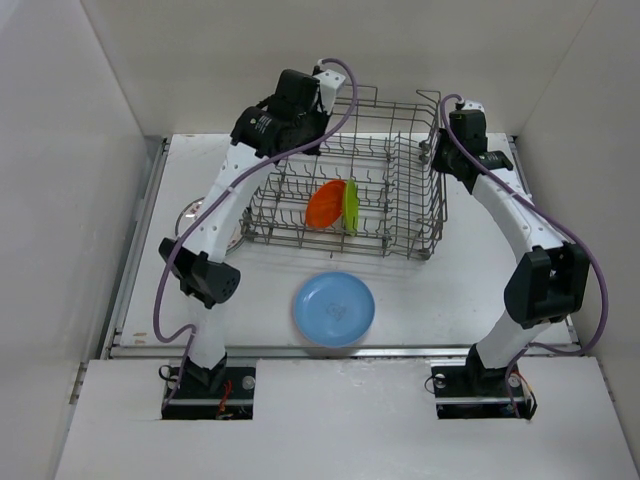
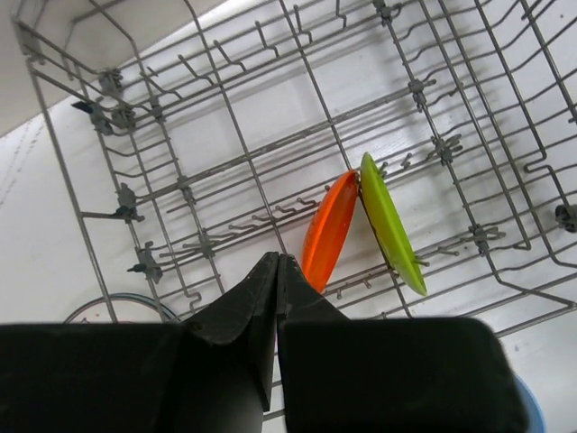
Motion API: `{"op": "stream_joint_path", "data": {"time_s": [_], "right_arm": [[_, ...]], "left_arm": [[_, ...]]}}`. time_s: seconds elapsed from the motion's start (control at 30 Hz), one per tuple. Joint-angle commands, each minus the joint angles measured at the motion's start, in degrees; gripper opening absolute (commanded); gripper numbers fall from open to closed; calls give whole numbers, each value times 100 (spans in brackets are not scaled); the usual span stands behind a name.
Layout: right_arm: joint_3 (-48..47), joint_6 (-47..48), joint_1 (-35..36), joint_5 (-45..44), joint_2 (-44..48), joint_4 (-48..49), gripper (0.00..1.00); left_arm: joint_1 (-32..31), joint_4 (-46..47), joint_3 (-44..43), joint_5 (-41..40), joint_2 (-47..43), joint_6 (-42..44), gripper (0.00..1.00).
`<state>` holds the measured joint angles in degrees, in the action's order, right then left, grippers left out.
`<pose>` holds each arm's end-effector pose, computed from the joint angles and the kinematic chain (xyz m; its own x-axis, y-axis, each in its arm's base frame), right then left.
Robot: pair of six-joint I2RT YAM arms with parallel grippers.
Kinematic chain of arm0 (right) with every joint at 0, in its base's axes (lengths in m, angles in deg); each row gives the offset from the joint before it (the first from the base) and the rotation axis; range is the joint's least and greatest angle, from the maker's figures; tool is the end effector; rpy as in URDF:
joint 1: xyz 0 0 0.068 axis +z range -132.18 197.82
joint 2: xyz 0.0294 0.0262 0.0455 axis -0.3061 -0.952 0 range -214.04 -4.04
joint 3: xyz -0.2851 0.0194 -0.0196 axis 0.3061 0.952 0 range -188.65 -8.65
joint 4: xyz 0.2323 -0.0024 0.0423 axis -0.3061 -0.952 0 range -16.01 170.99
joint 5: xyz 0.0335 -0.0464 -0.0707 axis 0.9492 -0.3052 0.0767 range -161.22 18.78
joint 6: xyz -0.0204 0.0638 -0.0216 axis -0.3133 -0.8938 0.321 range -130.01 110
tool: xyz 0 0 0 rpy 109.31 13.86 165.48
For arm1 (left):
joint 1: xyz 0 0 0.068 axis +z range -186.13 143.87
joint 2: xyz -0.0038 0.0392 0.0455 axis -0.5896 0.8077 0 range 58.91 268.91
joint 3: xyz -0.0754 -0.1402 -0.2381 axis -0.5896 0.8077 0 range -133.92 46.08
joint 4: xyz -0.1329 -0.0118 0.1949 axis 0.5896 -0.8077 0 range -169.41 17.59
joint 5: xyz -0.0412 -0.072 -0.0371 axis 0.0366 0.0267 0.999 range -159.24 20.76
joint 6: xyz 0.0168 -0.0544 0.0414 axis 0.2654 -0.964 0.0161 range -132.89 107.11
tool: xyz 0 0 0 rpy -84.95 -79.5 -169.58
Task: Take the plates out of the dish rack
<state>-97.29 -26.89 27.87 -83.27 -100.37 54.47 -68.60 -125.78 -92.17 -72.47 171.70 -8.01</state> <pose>0.3785 0.0549 0.3469 -0.5300 0.1946 -0.8254 0.1603 0.9788 0.1278 0.3517 -0.2199 0.4561 -0.3514 0.3243 -0.8783 0.5258 0.8446 0.1014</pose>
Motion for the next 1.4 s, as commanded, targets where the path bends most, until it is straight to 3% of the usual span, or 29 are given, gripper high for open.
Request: {"op": "stream_joint_path", "data": {"time_s": [0.0, 0.03, 0.07, 0.1, 0.13, 0.23, 0.37, 0.63, 0.9, 1.13, 1.37], "right_arm": [[49, 80, 59, -149, 176, 104, 0], [49, 80, 59, -148, 176, 104, 0], [49, 80, 59, -148, 176, 104, 0], [49, 80, 59, -148, 176, 104, 0], [49, 80, 59, -148, 176, 104, 0], [101, 80, 59, -95, 176, 104, 0], [154, 80, 59, -95, 229, 104, 0], [207, 80, 59, -95, 229, 104, 0], [207, 80, 59, -148, 229, 104, 0], [260, 133, 59, -148, 229, 104, 0], [260, 133, 59, -201, 229, 104, 0]], "left_arm": [[171, -94, 185, 601, -64, 240, 0], [223, -252, 124, 908, 5, 363, 1], [223, -419, 54, 1224, 136, 442, 16], [223, -534, 53, 1228, 199, 443, 48], [171, -752, -77, 1228, 269, 495, 57], [171, -1209, -140, 1315, 647, 618, 70], [171, -1335, -26, 1465, 998, 742, 72], [171, -1335, 27, 1167, 1482, 795, 49], [171, -1150, 308, 823, 1570, 725, 0], [171, -931, 28, 639, 938, 514, 0], [171, -26, -96, -99, 25, 461, 0]]}}
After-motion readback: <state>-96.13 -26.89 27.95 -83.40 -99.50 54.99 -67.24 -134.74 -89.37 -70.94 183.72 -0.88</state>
